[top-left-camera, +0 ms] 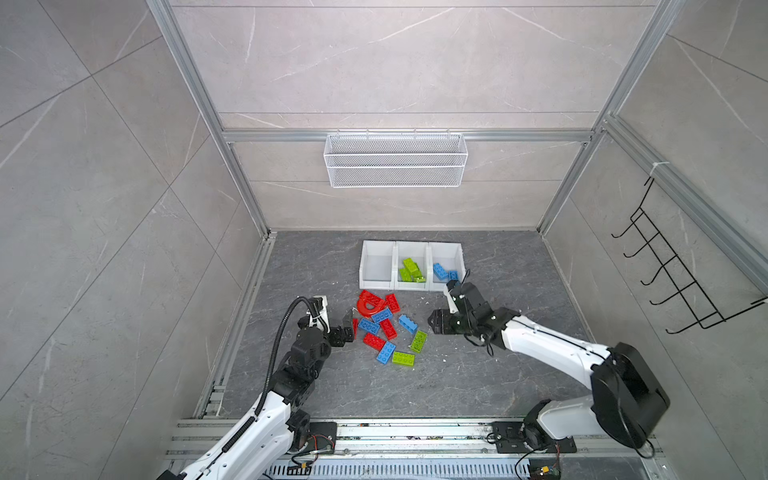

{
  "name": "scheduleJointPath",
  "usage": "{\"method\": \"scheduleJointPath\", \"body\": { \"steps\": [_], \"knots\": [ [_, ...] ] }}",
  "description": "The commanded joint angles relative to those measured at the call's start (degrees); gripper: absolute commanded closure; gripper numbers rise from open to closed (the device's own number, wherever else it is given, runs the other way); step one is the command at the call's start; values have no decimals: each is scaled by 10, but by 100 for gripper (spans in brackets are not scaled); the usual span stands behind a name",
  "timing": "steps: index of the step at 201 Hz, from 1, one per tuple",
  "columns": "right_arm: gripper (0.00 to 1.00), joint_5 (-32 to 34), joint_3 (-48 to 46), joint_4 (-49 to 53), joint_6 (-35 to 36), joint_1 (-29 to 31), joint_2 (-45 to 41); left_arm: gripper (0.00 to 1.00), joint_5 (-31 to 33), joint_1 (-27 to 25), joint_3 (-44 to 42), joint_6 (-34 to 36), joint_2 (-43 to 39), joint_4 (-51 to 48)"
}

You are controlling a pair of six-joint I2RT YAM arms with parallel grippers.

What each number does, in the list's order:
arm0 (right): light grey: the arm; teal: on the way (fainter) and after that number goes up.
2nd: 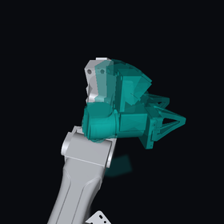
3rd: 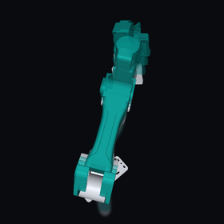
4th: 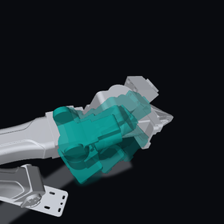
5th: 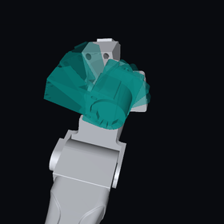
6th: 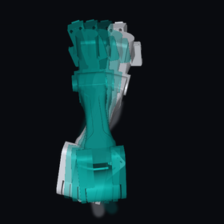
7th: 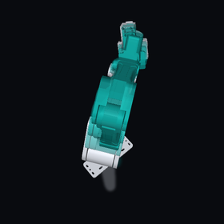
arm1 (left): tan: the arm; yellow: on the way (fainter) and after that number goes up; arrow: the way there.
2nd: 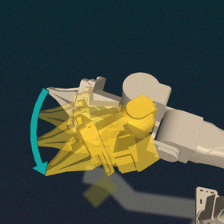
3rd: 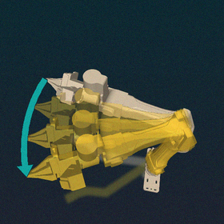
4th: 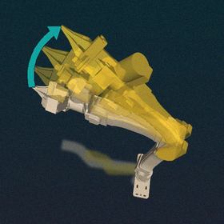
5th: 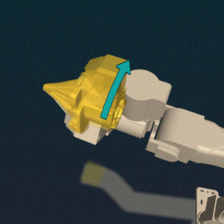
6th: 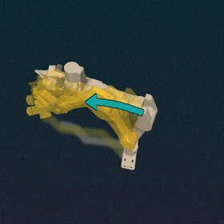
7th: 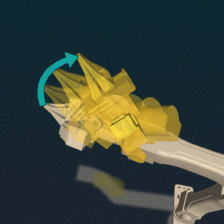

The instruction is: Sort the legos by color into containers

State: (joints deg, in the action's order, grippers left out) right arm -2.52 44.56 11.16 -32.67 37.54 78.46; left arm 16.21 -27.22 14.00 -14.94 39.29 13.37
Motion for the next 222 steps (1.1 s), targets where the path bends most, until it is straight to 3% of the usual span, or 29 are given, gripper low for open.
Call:
{"method": "scheduleJointPath", "body": {
  "steps": [1, 14, 28, 88, 164, 222],
  "knots": [
    [29, 44, 11, -48, -88, 15, -10, 0, -15, 4, 15, 2, 10, 24],
    [29, 125, 61, 35, -83, 57, 4, 0, -22, 3, 13, -1, 21, 31],
    [27, 167, 59, 47, -89, 98, 9, 0, -25, 3, 12, -1, 37, 41],
    [27, 187, 68, 60, -81, 127, 71, 0, -123, 3, 35, 20, 115, 70],
    [26, 137, 96, 26, -61, 127, 163, 0, -96, 4, 27, 23, 99, 60],
    [25, 161, 121, 76, -58, 127, 208, 0, -96, 3, 29, 24, 94, 53]
  ]
}}
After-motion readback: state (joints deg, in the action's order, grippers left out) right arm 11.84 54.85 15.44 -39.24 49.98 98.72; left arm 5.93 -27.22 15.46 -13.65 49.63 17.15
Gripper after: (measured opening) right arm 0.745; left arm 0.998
